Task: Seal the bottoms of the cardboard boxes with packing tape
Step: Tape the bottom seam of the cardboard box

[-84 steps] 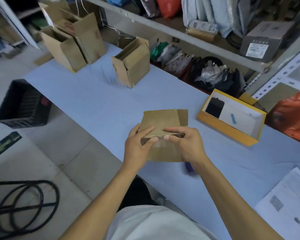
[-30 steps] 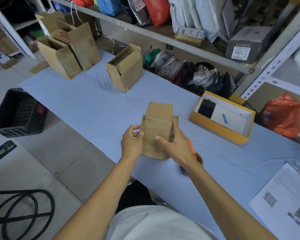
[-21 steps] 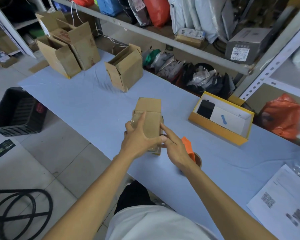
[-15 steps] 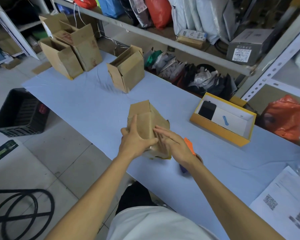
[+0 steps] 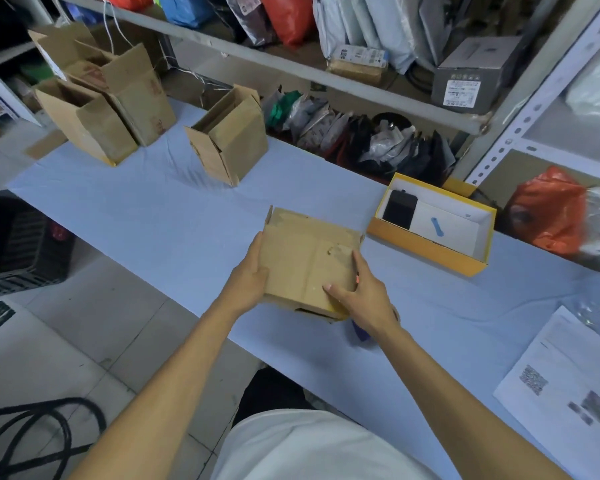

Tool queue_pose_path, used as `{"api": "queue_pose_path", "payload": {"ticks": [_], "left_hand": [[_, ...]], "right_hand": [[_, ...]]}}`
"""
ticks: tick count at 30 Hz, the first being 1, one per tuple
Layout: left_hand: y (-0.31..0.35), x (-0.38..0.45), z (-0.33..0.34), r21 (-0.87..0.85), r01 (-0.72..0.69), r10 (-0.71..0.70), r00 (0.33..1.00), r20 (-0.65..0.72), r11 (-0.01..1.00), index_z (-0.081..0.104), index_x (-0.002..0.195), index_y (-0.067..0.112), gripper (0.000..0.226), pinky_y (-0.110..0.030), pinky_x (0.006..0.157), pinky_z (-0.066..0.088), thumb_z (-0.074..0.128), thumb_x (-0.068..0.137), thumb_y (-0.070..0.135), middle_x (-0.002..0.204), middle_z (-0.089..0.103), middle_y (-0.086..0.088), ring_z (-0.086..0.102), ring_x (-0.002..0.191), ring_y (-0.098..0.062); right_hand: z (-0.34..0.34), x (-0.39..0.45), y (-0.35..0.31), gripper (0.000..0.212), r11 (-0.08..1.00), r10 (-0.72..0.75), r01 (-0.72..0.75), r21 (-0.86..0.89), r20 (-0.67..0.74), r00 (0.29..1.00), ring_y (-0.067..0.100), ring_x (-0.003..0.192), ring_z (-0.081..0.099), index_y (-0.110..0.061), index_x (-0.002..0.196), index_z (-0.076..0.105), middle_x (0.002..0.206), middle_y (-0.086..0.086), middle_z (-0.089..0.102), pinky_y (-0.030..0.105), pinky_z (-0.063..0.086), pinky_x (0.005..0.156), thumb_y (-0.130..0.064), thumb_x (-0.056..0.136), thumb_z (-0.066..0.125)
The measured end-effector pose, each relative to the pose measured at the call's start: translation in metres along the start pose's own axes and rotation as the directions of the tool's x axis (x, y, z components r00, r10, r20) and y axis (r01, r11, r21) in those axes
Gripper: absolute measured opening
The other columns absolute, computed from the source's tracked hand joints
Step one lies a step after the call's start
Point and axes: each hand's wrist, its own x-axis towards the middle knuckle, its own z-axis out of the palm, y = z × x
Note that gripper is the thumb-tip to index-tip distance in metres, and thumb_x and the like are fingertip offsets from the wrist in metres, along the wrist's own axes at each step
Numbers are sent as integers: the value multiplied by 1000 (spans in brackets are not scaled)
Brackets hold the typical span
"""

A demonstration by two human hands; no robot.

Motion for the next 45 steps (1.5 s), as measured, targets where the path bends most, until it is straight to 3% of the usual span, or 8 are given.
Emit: {"api": "queue_pose_path", "payload": {"ticks": [8,15,19,22,26,30,36,45], "left_hand": [[-14,49,3,490,-21,-44,992,121,871,8,156,31,71,-49,118,17,48,98,35,163,-6,-12,5,149,-32],[-7,63,44,818,-290,66,952,298,497,-12,150,47,93,-60,110,-17,26,75,88,162,-20,-9,-23,147,-28],[-14,64,34,838,-355,102,933,345,415,-17,149,46,90,-61,110,-17,21,78,87,162,-21,-8,-25,147,-28],[-5,63,26,812,-379,90,920,380,444,1,152,46,85,-57,113,-12,36,82,78,163,-10,-6,-13,149,-30],[28,74,35,593,-424,314,906,285,685,59,126,19,37,-38,102,36,50,93,34,129,60,-7,50,120,-26],[65,87,58,70,-137,94,900,426,988,63,92,2,21,-36,83,51,45,96,12,95,69,-14,61,90,-22],[76,96,67,-178,234,-50,726,686,956,69,111,7,32,-31,80,59,60,97,35,102,75,-11,73,94,-22],[70,113,60,-203,392,-175,738,652,897,69,93,9,6,-28,70,58,63,94,9,92,76,-9,74,88,-20]], "right_hand": [[5,8,27,45,986,50,-61,156,75,996,11,116,62,-35,133,54,128,-11,59,25,49,96,-18,93,64],[5,0,44,64,823,285,-274,-498,-54,957,31,101,59,-22,135,44,109,10,59,33,41,71,-44,81,73],[17,-9,39,17,827,143,-227,-515,-197,970,21,76,54,-26,91,60,87,9,54,39,33,65,-39,86,69],[19,-10,44,79,926,75,-187,-327,-326,942,28,93,59,-35,141,37,104,-3,55,29,43,67,5,77,57],[-3,-21,33,54,944,328,-308,118,-437,838,24,90,60,-32,135,47,107,3,67,38,51,77,-26,81,47],[-7,-38,23,33,958,265,-178,225,-456,849,6,92,63,-35,120,56,101,-12,68,28,51,80,-40,88,60],[-10,-42,9,45,980,153,-91,174,-388,909,2,90,64,-52,107,56,98,-26,65,23,58,72,-42,71,81],[-21,-24,11,53,977,86,-19,211,-313,946,6,99,64,-44,114,56,106,-20,65,25,59,75,-44,71,87]]}}
